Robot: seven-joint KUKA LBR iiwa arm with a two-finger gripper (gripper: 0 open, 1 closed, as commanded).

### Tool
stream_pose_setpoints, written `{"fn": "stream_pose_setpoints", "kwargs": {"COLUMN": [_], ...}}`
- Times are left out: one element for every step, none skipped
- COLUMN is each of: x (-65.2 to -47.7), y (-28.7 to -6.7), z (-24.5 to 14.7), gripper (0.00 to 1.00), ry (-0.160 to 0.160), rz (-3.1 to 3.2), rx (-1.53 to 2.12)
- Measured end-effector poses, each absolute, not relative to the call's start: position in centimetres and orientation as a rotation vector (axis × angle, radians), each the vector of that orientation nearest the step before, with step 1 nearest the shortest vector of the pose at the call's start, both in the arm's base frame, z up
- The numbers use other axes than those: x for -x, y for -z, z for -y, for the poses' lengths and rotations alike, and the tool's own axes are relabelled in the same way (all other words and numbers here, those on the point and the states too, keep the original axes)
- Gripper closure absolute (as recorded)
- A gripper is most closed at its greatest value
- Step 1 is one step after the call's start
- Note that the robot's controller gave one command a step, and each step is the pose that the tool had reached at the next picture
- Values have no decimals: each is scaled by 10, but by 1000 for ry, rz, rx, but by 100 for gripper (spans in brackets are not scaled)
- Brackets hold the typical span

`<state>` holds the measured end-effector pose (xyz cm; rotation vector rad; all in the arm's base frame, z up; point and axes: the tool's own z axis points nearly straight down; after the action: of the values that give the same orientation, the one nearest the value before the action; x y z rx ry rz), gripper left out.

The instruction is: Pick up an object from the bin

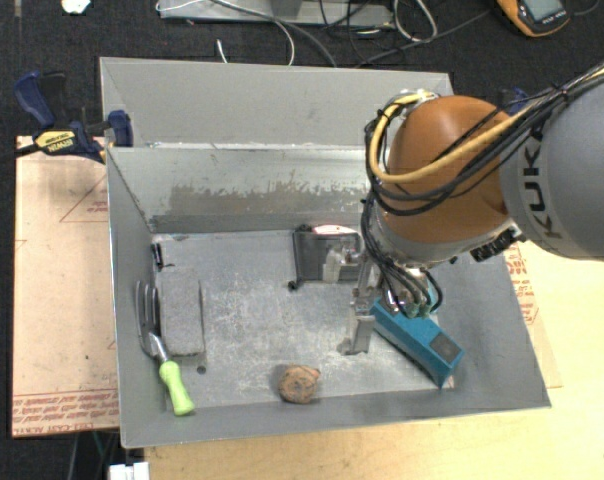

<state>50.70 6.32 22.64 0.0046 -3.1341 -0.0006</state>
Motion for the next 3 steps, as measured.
{"fn": "stream_pose_setpoints", "kwargs": {"x": [-508, -504, -511], "y": [-231, -295, -313], "z": [-63, -71, -36], "gripper": [0, 0, 0], "ry": [2, 1, 2], "rz": [3142, 3137, 3136], "rx": [-1, -73, 17]}}
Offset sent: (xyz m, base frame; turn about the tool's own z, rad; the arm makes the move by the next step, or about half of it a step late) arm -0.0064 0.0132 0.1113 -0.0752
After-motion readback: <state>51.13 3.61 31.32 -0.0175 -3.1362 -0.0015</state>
